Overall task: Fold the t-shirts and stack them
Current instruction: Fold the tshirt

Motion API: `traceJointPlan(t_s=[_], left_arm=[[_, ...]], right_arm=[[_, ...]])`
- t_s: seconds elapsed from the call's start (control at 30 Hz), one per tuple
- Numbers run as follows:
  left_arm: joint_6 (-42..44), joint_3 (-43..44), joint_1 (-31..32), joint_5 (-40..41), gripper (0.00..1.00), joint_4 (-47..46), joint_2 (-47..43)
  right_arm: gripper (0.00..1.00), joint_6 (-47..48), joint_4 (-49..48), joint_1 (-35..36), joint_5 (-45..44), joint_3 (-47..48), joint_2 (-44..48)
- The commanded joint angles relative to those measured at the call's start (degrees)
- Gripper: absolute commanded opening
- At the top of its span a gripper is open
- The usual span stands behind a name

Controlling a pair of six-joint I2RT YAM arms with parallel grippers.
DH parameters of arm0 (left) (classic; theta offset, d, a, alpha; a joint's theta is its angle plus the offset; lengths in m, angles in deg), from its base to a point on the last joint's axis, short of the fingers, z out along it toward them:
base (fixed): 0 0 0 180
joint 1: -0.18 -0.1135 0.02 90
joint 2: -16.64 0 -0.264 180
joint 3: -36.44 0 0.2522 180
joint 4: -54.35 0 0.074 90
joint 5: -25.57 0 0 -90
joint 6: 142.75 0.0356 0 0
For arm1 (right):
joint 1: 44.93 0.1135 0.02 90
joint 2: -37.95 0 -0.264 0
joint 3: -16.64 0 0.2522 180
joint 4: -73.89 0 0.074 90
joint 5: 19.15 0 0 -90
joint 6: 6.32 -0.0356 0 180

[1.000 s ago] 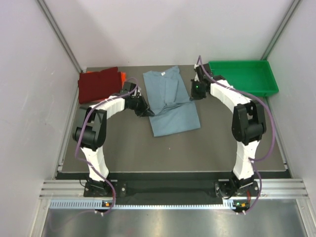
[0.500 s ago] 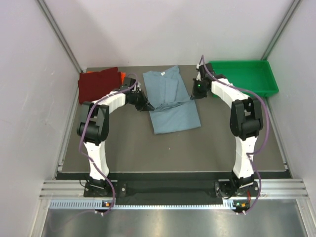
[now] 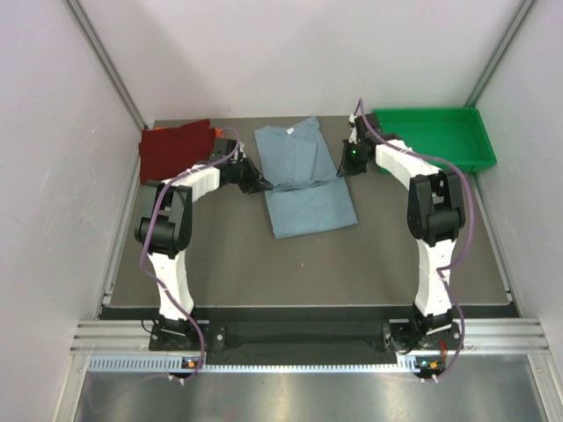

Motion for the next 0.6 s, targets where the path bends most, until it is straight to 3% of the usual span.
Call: traceJointPlan(t_s=[0.0,0.13,0.57], left_arm=[[-1.9,-2.3,-1.6,0.6,0.00,-6.1,-2.6],[-4.8,-6.6,-2.4,0.7,0.00,-11.3,-5.1],[-8.5,-7.0,-2.7,-4.3,0.00,-18.6,-2.2]], right_arm=[[0.00,-0.9,-3.4,-0.9,0.9,2.5,1.0],[0.00,-1.3,-4.0,-1.0,0.6,1.6,1.9],[0.00,-3.0,-6.2,-1.5,0.7,1.3,2.1]])
